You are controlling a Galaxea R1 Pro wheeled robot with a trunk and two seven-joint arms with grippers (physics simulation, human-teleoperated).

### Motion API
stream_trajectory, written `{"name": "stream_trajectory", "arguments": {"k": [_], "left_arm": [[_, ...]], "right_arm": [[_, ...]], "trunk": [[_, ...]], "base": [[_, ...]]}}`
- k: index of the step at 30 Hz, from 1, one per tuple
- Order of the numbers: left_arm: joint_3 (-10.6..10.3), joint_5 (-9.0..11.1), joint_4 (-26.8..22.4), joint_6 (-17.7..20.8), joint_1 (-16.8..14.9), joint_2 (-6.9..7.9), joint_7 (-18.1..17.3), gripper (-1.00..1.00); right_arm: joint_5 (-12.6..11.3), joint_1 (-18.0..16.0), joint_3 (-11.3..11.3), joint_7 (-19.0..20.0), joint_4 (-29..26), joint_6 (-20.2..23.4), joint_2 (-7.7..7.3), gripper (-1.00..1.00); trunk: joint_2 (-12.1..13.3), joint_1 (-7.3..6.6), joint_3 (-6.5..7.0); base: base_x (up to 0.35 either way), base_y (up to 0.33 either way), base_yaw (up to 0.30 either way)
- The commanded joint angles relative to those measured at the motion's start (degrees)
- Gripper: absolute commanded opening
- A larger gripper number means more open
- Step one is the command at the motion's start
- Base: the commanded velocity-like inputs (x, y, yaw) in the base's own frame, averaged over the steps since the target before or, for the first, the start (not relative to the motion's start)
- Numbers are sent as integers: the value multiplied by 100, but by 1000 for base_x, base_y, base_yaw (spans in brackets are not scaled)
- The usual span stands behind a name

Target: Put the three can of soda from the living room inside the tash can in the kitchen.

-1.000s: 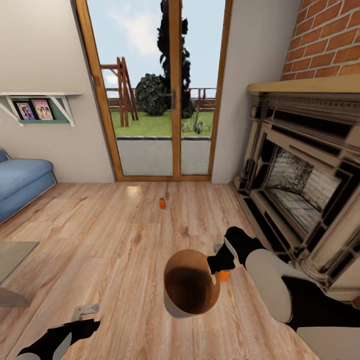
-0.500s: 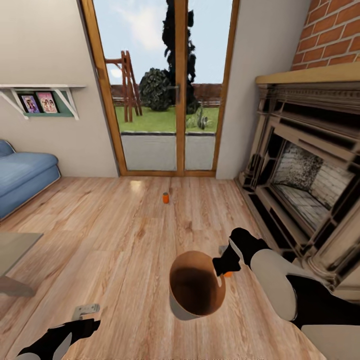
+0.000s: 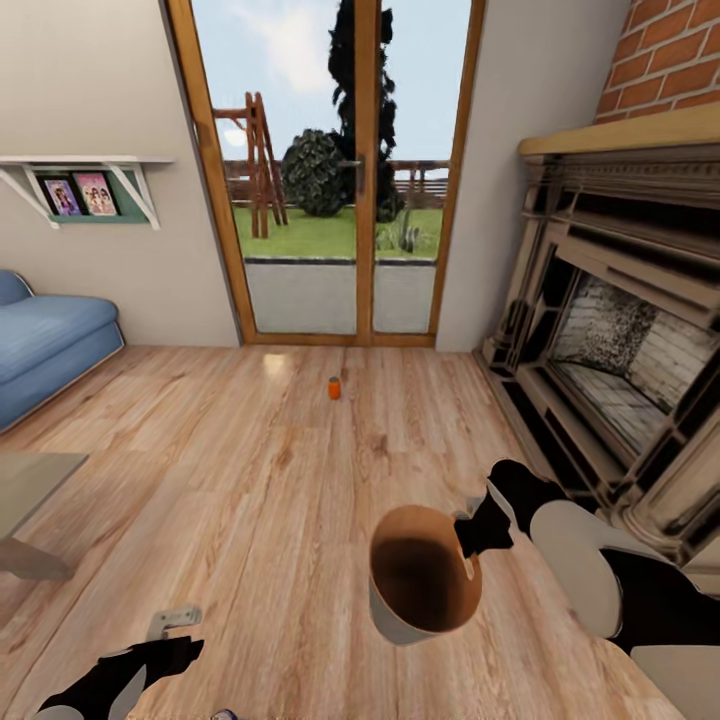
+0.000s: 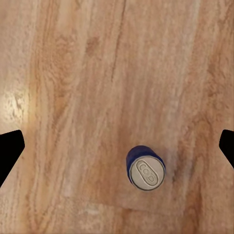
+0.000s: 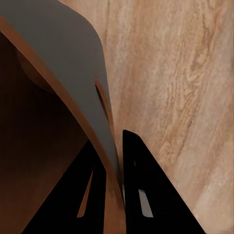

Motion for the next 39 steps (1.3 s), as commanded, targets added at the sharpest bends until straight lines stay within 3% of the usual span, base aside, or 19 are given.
{"name": "stream_trajectory", "arguments": {"k": [1,6,13,17,20,24,28,39], "left_arm": [[0,-4,1,-11,0,-11,0,100],[-8,-42,1,-261,0,-35,0,100],[-106,-54,1,-465,0,-107,0,100],[-251,-54,1,-598,3,-244,0,100],[-485,-65,1,-638,7,-357,0,100],[-658,-61,1,-658,8,-457,0,100],[-698,-53,1,-657,8,-507,0,100],[-712,-62,1,-649,9,-524,17,100]], "right_arm": [[-150,-3,-62,21,59,23,-57,-100],[-133,-3,-12,21,142,23,-133,-100],[-110,-3,23,16,148,23,-129,-100],[-103,-3,30,13,140,23,-143,-100],[-101,-3,46,12,138,23,-149,-100],[-100,-3,55,5,138,23,-152,-100],[-94,-3,58,4,132,23,-154,-100],[-86,-46,46,3,78,23,-229,-100]], "trunk": [[-42,22,-25],[-243,132,-155],[-523,286,-336],[-684,373,-425],[-804,439,-482],[-804,439,-483],[-804,439,-484],[-1165,637,-703]], "base": [[0,0,91],[0,0,96],[0,0,80],[0,0,17],[0,0,5],[0,0,1],[0,0,0],[0,0,0]]}}
